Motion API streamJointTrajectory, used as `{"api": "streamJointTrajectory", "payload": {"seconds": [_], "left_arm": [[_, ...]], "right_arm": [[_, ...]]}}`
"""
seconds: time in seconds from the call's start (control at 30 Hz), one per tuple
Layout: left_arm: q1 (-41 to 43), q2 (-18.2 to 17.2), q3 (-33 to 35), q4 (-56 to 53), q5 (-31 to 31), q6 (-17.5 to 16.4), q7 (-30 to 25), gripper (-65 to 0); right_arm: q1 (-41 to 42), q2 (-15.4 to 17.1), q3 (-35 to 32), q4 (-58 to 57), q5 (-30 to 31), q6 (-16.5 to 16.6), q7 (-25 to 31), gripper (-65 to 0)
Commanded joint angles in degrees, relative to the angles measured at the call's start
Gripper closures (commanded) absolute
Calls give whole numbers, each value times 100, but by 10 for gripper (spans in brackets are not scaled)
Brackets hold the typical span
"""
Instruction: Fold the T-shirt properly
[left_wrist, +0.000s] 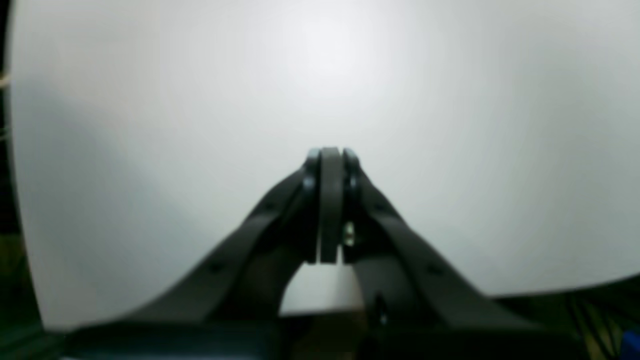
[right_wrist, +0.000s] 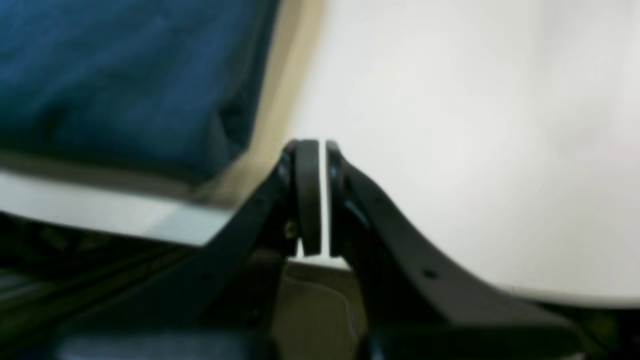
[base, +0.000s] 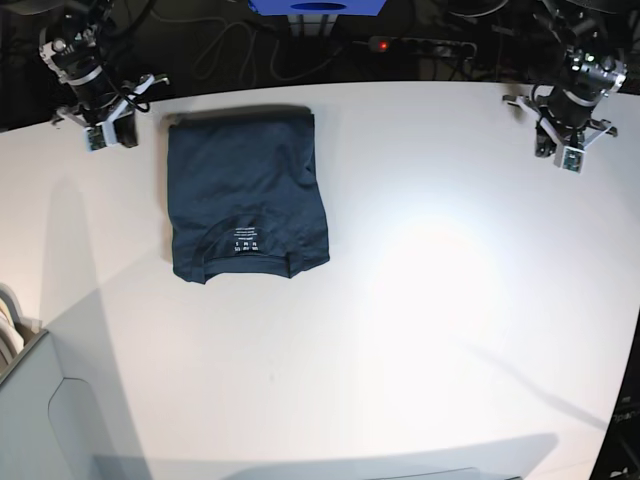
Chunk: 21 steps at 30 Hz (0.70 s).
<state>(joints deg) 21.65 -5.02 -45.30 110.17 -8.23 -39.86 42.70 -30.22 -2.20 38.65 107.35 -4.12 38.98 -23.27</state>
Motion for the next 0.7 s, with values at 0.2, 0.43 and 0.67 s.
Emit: {"api": "streamJointTrajectory", "payload": {"seconds": [0.2, 0.43, 0.67], "left_arm": [[1532, 93, -11, 715, -78, -14, -81, 0], [2754, 576, 235, -138, -25, -14, -292, 0], [2349, 392, 1088, -2784, -8, -14, -1294, 0]], "right_arm": [[-1396, -339, 262, 698, 91, 102, -930, 0], [-1651, -303, 157, -524, 100, 102, -948, 0], [-657, 497, -846, -3654, 82, 102, -271, 0]]}}
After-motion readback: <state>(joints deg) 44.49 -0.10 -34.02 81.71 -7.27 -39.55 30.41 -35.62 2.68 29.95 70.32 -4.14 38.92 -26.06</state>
